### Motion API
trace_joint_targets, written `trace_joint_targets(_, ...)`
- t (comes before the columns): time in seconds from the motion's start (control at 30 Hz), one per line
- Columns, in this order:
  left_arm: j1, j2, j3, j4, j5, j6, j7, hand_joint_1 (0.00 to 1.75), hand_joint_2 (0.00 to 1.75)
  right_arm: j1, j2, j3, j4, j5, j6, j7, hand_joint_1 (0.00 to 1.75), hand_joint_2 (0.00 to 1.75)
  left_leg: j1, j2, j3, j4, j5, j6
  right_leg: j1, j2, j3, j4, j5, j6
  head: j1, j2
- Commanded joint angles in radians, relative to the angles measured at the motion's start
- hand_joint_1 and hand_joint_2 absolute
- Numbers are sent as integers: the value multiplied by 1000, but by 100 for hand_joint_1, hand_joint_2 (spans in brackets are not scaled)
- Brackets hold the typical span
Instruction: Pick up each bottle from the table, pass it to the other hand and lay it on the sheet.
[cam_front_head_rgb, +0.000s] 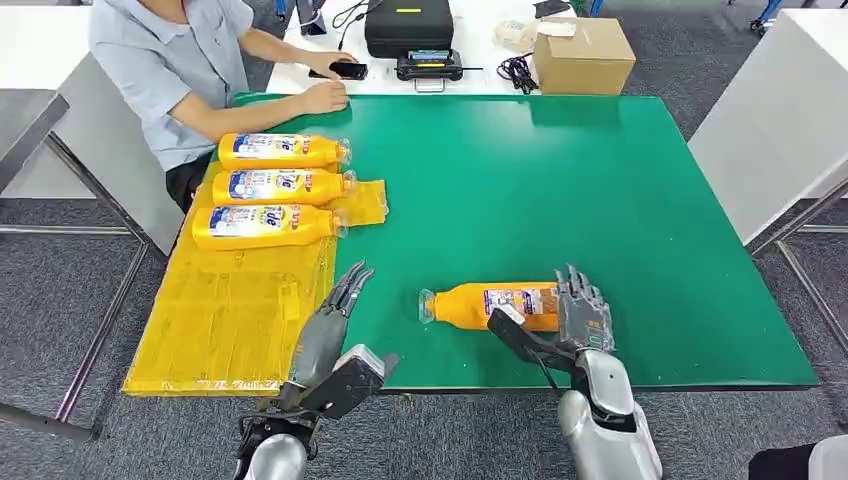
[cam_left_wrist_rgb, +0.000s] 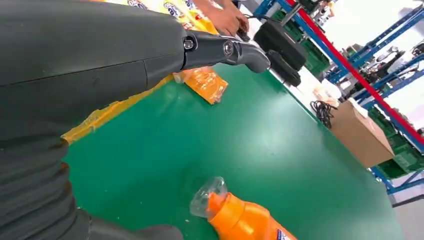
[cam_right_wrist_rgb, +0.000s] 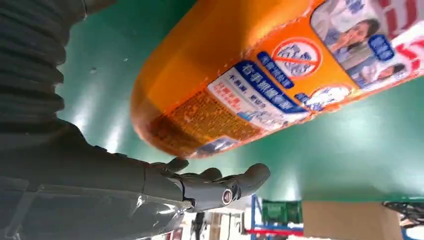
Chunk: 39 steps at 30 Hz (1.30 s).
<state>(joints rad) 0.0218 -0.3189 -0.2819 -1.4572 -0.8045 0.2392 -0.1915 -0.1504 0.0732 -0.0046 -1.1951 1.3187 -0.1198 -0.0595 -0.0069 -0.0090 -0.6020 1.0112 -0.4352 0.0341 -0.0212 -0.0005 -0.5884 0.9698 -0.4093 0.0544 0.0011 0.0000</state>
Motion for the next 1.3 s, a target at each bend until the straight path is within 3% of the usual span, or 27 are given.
trace_joint_targets(0.03,-43,-5,-23,93,15,8,-14,0,175,-71,-34,-44,213,-37,-10,-36,19,175,2,0,5,-1,-1,-2,2,-1,6,-2,-1,-3,0,0)
trace_joint_targets(0.07,-46,-5,-26,96,15,11,-18,0,175,-75,-34,-48,225,-44,-13,-42,89,175,1,0,4,-1,-1,-2,1,-1,5,-2,-1,-2,0,0)
trace_joint_targets(0.1,-48,-4,-28,100,15,13,-20,0,175,-80,-35,-51,239,-49,-21,-48,110,175,2,0,5,0,-2,-2,2,-1,6,-2,-1,-3,0,0)
trace_joint_targets(0.13,-48,-4,-28,100,15,13,-20,0,175,-80,-35,-51,239,-49,-21,-48,110,175,1,0,4,-1,-1,-2,2,-1,4,-2,0,-2,0,0)
trace_joint_targets(0.17,-49,-6,-29,100,15,13,-20,0,175,-79,-37,-52,241,-50,-22,-50,133,175,2,0,5,0,-1,-2,2,-1,6,-2,-1,-3,0,0)
trace_joint_targets(0.2,-52,-6,-31,106,18,15,-24,0,175,-86,-37,-54,258,-58,-23,-61,140,175,1,0,4,-1,0,-2,1,-1,4,-2,0,-2,0,0)
trace_joint_targets(0.5,-59,-5,-39,122,29,21,-31,0,175,-102,-48,-47,306,-52,-29,-70,161,175,2,0,6,-1,-1,-2,2,-1,7,-2,0,-2,0,0)
trace_joint_targets(0.57,-63,-5,-43,129,36,23,-36,0,175,-106,-50,-45,321,-59,-28,-82,175,175,2,0,7,-1,0,-2,2,-1,8,-2,0,-2,0,0)
trace_joint_targets(0.77,-66,-3,-46,134,45,27,-42,0,175,-107,-44,-49,324,-90,-38,-108,175,175,2,0,10,-1,-1,-2,2,-1,11,-2,0,-2,0,0)
trace_joint_targets(0.87,-64,-4,-45,133,57,40,-51,0,175,-100,-28,-77,308,-187,-22,-181,175,175,3,0,12,0,-1,-3,3,-2,12,-2,-1,-4,0,0)
trace_joint_targets(1.3,-39,-30,1,119,306,109,-131,0,175,-41,51,-112,72,-421,-26,-308,175,175,2,2,9,0,-1,-2,2,0,9,0,-1,-2,0,0)
